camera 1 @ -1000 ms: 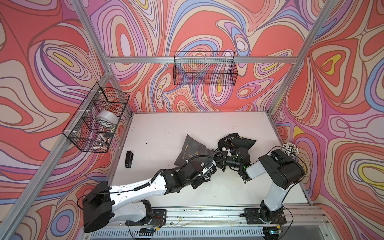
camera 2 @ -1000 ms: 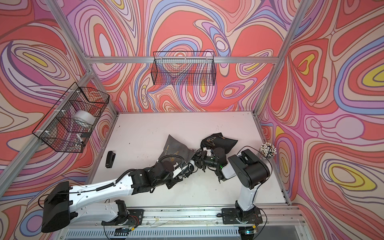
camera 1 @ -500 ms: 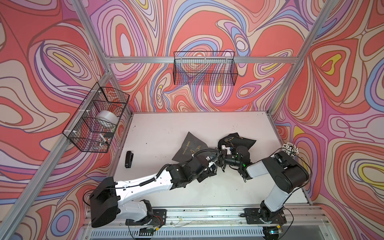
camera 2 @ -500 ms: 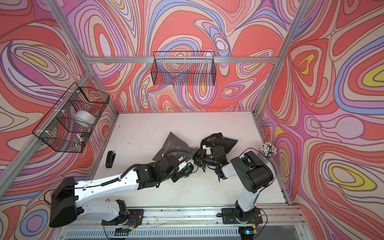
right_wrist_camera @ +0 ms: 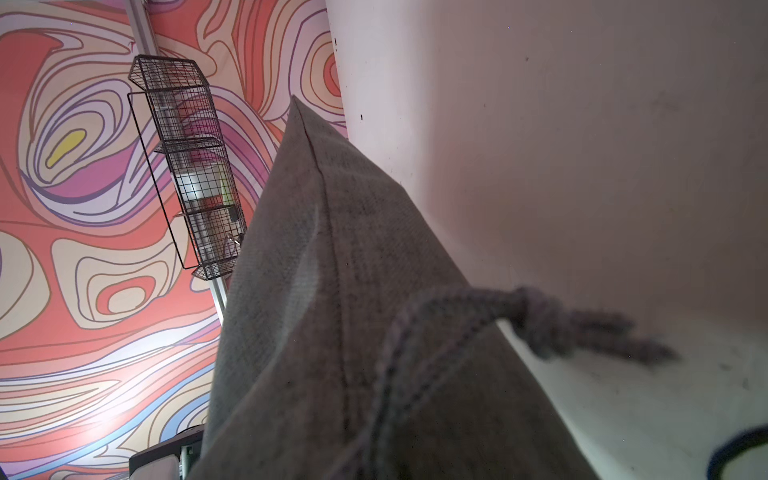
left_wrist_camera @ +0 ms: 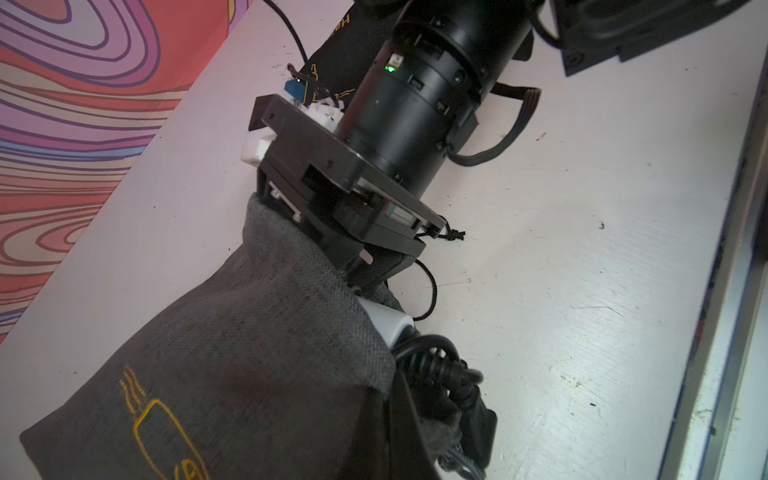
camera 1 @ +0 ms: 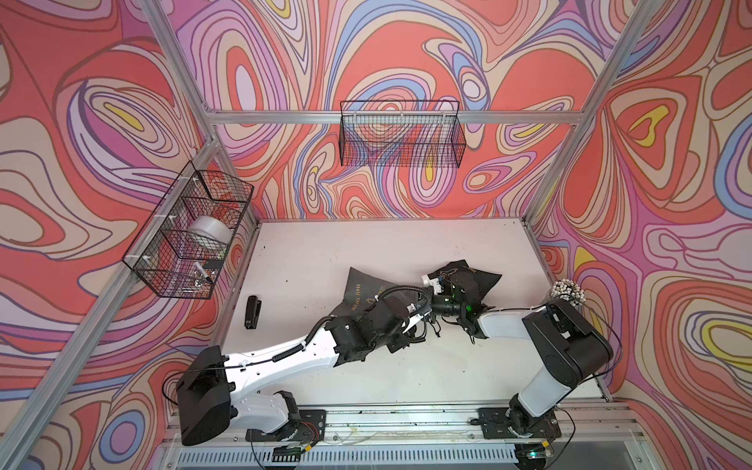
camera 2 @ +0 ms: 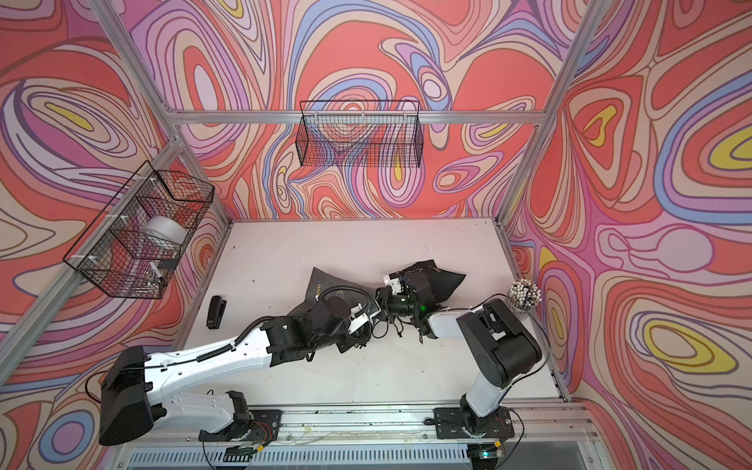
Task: Pack away hair dryers
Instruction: Place the hair dryer in the drawstring bag.
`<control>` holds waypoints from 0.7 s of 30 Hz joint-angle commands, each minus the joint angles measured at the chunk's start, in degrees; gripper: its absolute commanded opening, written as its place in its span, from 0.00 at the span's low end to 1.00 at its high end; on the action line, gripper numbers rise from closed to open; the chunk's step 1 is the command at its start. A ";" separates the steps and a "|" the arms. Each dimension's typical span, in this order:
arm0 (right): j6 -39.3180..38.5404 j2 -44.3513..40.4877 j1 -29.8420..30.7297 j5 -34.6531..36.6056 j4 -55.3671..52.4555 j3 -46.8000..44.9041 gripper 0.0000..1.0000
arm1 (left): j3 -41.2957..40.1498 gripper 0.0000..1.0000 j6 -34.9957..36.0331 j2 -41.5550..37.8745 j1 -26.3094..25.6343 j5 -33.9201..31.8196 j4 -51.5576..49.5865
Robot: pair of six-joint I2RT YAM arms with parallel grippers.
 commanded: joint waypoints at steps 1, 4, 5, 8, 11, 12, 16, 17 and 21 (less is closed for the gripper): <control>-0.54 0.66 0.38 -1.99 2.99 2.00 0.00 | 1.12 0.00 1.95 -0.27 0.17 4.40 1.18; 2.18 2.02 -0.10 -2.79 7.40 1.71 0.00 | 0.35 0.00 1.90 -0.66 0.21 4.83 -0.27; 3.50 2.50 -0.43 -3.10 9.64 1.23 0.00 | -0.35 0.00 1.83 -1.02 0.13 4.65 -0.60; 7.47 3.67 -2.13 -3.58 15.27 -0.35 0.00 | -2.62 0.00 1.32 -2.56 0.10 3.93 -0.87; 9.69 4.08 -3.35 -4.06 18.62 -1.47 0.00 | -4.82 0.00 0.69 -4.25 0.04 3.21 -3.04; 10.32 4.10 -3.52 -4.24 19.32 -1.50 0.00 | -5.51 0.00 0.60 -4.63 0.03 3.04 -3.31; 12.95 4.46 -3.92 -4.77 21.45 -1.18 0.00 | -6.91 0.00 0.40 -4.74 -0.60 2.53 -4.23; 14.09 4.76 -4.12 -4.61 22.72 -1.29 0.00 | -6.93 0.00 0.43 -4.46 -0.97 2.48 -4.50; 18.63 6.89 -4.90 -3.78 27.98 -1.61 0.00 | -6.62 0.00 0.54 -2.55 -2.73 1.69 -5.01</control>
